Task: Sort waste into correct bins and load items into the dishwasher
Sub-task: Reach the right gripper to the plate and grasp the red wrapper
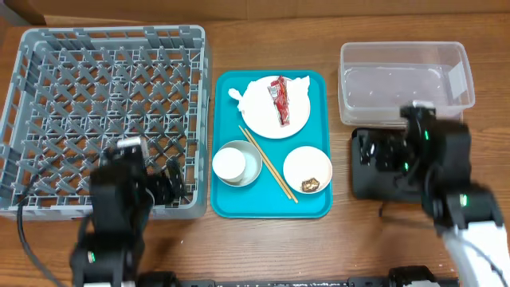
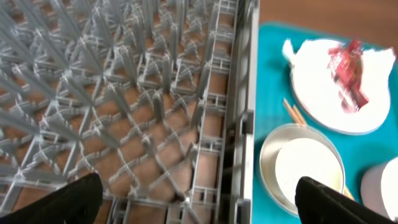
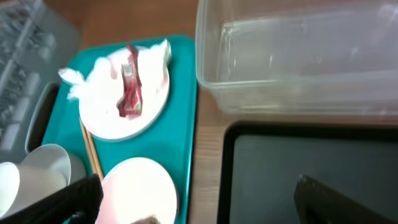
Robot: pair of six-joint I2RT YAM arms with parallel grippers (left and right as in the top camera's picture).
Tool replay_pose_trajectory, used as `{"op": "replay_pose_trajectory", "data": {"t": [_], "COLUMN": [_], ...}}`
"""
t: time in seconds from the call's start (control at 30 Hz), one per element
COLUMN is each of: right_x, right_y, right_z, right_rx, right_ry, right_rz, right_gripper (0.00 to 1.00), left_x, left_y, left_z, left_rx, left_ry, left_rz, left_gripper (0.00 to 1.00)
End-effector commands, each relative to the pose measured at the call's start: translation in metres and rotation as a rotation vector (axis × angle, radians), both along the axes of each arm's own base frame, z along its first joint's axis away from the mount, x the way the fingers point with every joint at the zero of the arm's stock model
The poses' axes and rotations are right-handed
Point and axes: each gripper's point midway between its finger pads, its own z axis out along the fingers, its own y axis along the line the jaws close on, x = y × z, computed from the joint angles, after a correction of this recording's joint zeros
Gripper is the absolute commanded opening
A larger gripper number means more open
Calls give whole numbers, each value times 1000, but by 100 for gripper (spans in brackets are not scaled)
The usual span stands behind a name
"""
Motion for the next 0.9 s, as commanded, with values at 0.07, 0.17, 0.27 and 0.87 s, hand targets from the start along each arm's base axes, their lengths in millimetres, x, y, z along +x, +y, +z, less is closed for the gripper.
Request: {"op": "replay_pose_trajectory", "data": {"t": [0.07, 0.17, 0.27, 0.87], "right_x": [28, 41, 51, 141], "right_y": [15, 27, 33, 122], "right_z": [14, 23, 32, 41], "right_rx": [55, 84, 67, -103], "right_ry": [85, 42, -20, 8], "right_rz": [52, 117, 153, 344], "right_gripper": [100, 100, 100, 100], "left_x": [14, 13, 11, 11], "left_y": [-4, -5, -6, -14], "left_z": [4, -8, -18, -5], "left_rx": [-2, -9, -18, -67], "left_ry": [168, 250, 297, 286], "left_rz": [-33, -36, -31, -49], "left_gripper": [100, 100, 100, 100]}}
